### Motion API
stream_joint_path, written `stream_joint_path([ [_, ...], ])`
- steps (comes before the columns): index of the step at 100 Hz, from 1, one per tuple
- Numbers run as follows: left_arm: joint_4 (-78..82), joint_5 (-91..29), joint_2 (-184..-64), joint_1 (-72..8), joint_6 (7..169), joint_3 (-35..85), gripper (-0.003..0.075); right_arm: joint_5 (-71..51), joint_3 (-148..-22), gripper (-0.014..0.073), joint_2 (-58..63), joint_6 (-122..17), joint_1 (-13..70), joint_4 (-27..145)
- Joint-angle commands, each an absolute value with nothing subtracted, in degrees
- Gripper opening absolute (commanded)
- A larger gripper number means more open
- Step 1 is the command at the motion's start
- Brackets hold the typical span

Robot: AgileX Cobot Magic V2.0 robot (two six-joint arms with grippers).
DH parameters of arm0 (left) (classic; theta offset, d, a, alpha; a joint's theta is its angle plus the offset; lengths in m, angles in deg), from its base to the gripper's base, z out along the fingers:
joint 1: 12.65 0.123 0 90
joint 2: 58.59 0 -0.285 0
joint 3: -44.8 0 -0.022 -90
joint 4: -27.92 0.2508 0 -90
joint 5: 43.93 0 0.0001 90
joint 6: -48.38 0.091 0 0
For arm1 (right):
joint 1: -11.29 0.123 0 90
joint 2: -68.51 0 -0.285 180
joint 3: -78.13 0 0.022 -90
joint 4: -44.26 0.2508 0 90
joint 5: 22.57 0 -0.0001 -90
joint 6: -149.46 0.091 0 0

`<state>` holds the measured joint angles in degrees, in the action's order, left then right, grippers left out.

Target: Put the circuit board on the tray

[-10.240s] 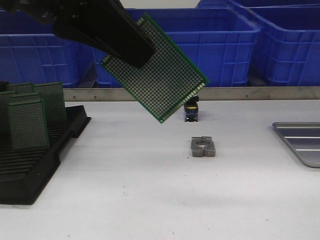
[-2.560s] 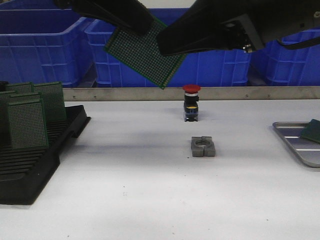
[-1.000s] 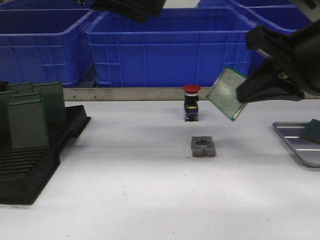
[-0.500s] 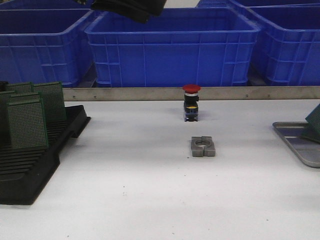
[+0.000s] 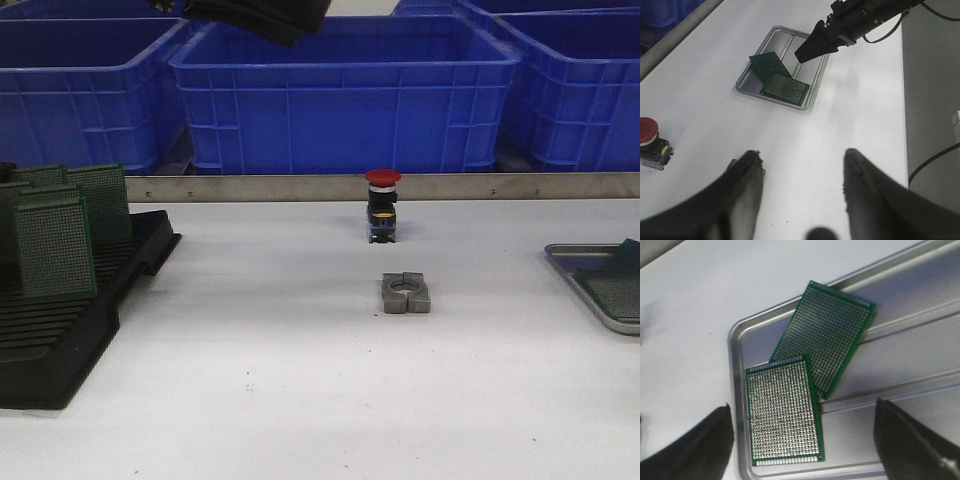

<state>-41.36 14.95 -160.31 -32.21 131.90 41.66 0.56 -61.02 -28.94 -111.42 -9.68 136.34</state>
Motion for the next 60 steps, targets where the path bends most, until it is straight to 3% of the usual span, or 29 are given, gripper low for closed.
stream_joint_path([
  [1, -45.3, 15.2, -157.8, -31.8, 131.6, 43.5, 0.0115, 3.0, -62.3, 0.0469, -24.6, -114.2, -10.1, 133.1],
  [7, -45.3, 15.4, -157.7, -30.6, 131.6, 43.5, -0.0019, 3.2, -62.3, 0.033, -22.8, -114.2, -10.1, 132.5],
  [22, -45.1, 15.8, -157.0, -27.0, 129.5, 43.5, -0.002, 6.6, -62.3, -0.0073, -18.3, -114.2, -10.0, 129.8],
  [44, -42.0, 14.8, -152.9, -22.2, 129.2, 43.2, -0.002, 7.7, -62.3, -0.006, -12.1, -114.3, -5.7, 129.5],
  [60, -40.8, 6.8, -147.2, -20.2, 127.7, 40.1, -0.002, 3.6, -61.6, -0.006, -7.5, -114.7, 1.7, 128.4],
])
